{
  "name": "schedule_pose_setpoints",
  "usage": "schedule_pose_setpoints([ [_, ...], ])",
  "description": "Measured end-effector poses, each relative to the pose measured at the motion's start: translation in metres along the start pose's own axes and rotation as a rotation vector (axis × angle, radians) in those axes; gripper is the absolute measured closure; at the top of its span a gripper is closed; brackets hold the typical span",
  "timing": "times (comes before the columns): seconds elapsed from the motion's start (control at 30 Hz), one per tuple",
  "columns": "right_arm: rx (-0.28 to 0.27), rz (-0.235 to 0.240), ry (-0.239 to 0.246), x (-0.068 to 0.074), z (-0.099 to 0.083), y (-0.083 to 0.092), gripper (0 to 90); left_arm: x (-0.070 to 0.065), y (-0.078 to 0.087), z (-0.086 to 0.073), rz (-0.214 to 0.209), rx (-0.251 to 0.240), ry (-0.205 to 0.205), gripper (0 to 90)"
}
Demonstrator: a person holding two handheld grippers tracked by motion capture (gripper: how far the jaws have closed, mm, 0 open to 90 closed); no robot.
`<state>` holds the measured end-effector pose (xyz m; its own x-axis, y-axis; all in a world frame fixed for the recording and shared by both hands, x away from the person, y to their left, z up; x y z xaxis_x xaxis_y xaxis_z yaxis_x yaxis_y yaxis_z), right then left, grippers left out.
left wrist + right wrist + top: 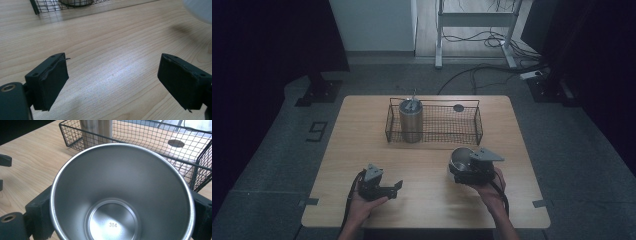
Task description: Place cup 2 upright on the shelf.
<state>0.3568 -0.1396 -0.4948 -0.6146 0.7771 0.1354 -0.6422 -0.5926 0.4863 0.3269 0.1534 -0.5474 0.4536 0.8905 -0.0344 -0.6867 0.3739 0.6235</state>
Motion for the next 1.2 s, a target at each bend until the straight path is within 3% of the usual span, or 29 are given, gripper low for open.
schedule_pose_setpoints([
  [0.27,-0.014,-0.005,-0.013,-0.005,0.007,0.007,6.5,0.004,0.006,0.004,-0.005,-0.022,0.024,10.9],
  [0.67,-0.028,-0.013,0.003,-0.012,0.031,0.019,6.5,0.001,0.006,0.003,-0.013,-0.014,0.013,10.9],
  [1.2,-0.045,-0.001,0.008,-0.026,0.06,0.022,6.5,-0.002,0.003,0.0,-0.024,0.003,0.004,10.9],
])
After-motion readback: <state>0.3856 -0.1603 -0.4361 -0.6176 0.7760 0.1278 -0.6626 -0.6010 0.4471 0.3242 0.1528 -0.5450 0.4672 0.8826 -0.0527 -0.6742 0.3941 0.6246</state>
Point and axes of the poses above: each handheld gripper's, and its own axes: y roughly backward along the jaws, z roughly out of its top, x roughly to its left, the point moved 6 cm from there along -y, roughly forward along the jaws, and after that the axes turned 8 degrees about z, right-handed, at the moved point
